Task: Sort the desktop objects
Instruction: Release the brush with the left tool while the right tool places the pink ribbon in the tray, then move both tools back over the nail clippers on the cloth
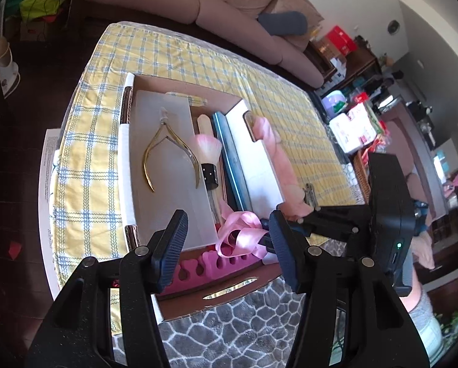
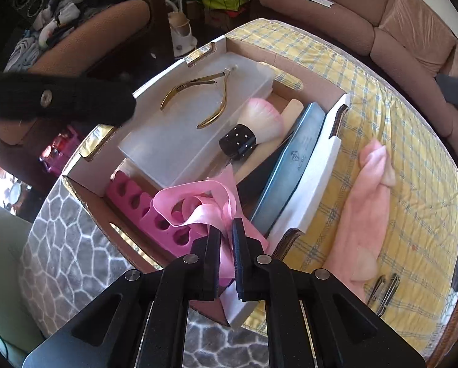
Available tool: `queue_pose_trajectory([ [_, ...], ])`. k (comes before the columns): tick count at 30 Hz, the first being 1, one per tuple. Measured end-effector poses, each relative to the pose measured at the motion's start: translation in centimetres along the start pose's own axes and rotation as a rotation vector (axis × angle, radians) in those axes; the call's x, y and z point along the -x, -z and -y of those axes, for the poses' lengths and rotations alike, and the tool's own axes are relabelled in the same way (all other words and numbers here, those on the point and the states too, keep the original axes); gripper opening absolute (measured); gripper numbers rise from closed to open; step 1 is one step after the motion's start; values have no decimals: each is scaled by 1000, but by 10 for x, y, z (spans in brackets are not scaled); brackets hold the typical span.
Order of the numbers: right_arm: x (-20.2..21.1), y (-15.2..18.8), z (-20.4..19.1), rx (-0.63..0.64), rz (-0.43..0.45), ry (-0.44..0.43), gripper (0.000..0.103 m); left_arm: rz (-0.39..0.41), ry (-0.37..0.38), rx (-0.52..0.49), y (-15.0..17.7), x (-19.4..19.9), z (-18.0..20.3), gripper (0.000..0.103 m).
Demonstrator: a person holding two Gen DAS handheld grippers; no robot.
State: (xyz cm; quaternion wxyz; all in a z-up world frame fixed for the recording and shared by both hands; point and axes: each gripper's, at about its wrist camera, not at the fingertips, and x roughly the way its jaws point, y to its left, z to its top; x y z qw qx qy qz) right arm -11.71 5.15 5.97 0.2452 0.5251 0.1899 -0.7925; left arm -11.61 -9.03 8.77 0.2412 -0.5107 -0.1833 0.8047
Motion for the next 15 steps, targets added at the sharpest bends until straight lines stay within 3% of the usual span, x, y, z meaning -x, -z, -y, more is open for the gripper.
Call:
queue_pose_trajectory([
  [2,-3,1,1,-11,-15,11,32,3,-27,-25,4,0,6,53],
  [5,11,4,6,-45,45,12,46,9,-78,-66,10,1,13,58],
  [11,44,19,18,-114,152,-9,61,27,-185,-138,22,6,24,65],
  [15,55,23,21,-143,183,5,75,37,-210,-149,28,12,28,67],
])
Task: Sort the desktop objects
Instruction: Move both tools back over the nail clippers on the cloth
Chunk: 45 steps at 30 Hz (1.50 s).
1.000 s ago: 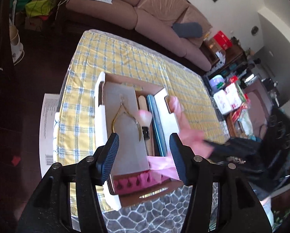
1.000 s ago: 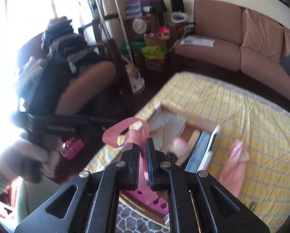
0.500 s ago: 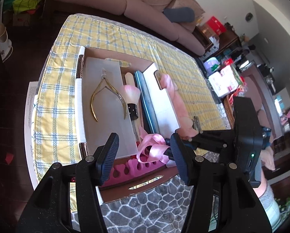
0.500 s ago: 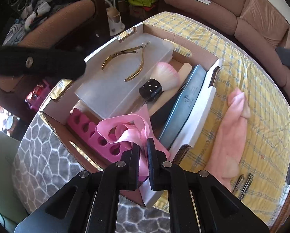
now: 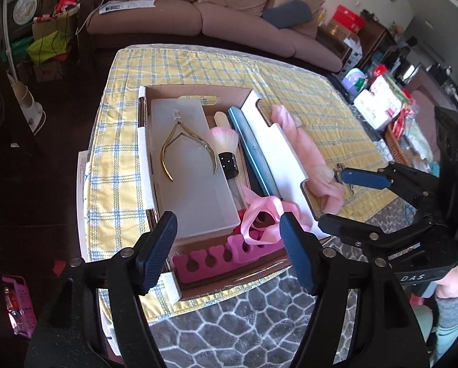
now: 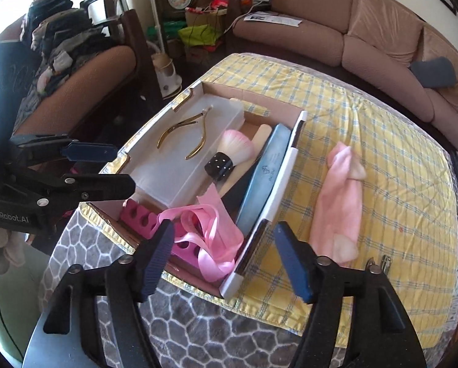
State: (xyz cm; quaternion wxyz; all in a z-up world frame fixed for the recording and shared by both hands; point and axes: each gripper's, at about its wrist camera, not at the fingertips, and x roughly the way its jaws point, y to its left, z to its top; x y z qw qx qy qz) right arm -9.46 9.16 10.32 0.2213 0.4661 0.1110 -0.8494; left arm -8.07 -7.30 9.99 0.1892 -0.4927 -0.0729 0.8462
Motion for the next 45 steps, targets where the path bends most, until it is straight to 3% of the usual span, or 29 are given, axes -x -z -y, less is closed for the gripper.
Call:
queue_pose_trajectory([
  [6,16,11,2,-45,26,3,89,7,-20,-26,6,8,9,84],
  [8,20,16,5,-56,39,13,98,8,-21,-34,9,9,13,100],
  [9,23,19,8,-69,42,15,100,10,-17,-35,10,10,15,103],
  [19,55,65,78,-254,104,80,103,-4,-17,-51,21,-6,46,103],
  [23,67,82,112,-336,123,112,103,-6,25,-78,19,-14,66,103],
  [27,79,98,150,-444,150,131,103,-3,51,-136,9,-23,101,103],
  [32,87,116,192,-594,203,90,103,-27,44,-269,-3,-48,160,103],
  [34,86,119,202,-611,207,79,103,-51,34,-321,-5,-64,184,98],
  [37,85,122,212,-620,202,73,103,-89,6,-346,-11,-91,208,69],
  [42,88,126,230,-630,214,51,103,-163,-44,-347,-15,-138,222,69],
  [45,88,125,236,-626,210,40,103,-199,-66,-310,-13,-163,217,54],
])
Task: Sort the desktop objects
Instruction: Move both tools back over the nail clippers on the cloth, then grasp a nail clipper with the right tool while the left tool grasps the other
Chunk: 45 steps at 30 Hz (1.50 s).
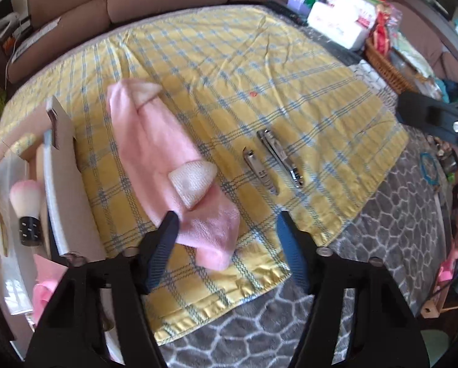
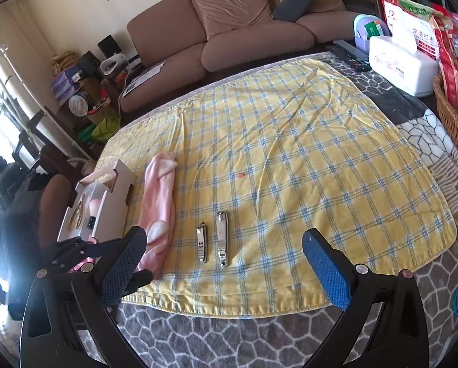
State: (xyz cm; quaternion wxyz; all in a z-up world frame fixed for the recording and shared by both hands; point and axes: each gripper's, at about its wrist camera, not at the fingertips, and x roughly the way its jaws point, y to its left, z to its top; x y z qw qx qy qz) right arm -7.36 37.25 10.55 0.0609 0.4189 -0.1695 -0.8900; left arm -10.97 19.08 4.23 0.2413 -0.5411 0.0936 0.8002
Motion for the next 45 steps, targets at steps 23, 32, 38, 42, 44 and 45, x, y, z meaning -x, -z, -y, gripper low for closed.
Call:
queue_pose_trajectory([
  [23,-121,0,-13,161,-165,100,36,108,81,137,-5,29,-21,65],
  [32,-133,6,-24,230,-186,138,37,95,87,115,3,23,-15,65],
  [38,-137,11,-38,335,-183,175,14,89,84,103,5,21,-6,65],
  [42,-126,6,-30,284,-142,147,14,92,89,86,2,19,5,65],
  [44,-115,2,-20,225,-119,115,14,94,85,64,-4,16,15,64],
  [45,-108,0,-14,195,-103,100,14,95,86,61,-7,13,19,64],
])
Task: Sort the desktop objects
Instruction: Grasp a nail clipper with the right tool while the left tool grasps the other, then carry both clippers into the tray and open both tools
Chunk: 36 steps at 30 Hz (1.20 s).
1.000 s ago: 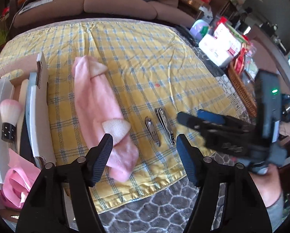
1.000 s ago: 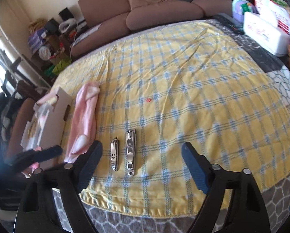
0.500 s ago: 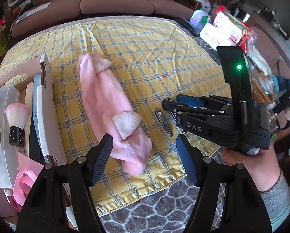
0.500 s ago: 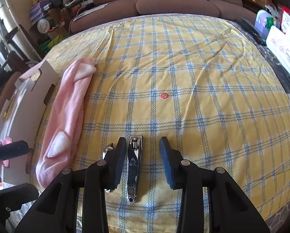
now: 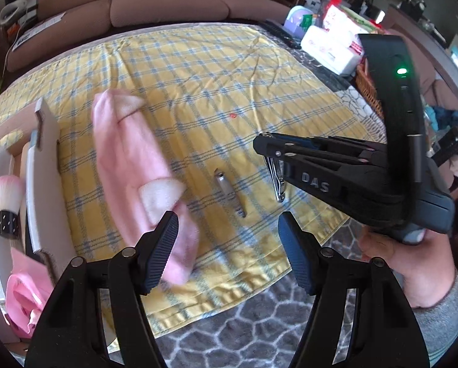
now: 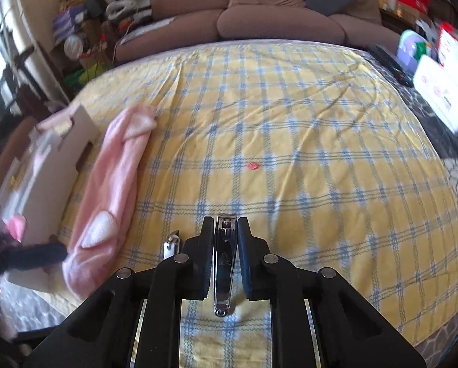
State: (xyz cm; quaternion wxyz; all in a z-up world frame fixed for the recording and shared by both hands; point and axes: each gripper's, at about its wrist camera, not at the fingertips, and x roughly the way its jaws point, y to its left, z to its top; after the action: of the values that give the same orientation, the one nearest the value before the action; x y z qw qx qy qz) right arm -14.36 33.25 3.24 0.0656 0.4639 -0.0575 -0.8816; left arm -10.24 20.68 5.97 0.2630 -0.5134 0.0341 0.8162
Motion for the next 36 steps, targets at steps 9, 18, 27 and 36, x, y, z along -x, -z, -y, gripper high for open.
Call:
queue_pose_trajectory([
  [9,40,4,41,-122,68,-37,14,-46,-46,77,-26,-57,8,34],
  [18,48,5,44,-114,77,-55,14,-44,-75,46,-29,-78,11,23],
  [27,62,1,39,-98,110,-74,12,-22,-24,47,-28,-66,5,11],
  [36,37,3,57,-168,66,23,45,2,9,74,-31,-57,-1,11],
])
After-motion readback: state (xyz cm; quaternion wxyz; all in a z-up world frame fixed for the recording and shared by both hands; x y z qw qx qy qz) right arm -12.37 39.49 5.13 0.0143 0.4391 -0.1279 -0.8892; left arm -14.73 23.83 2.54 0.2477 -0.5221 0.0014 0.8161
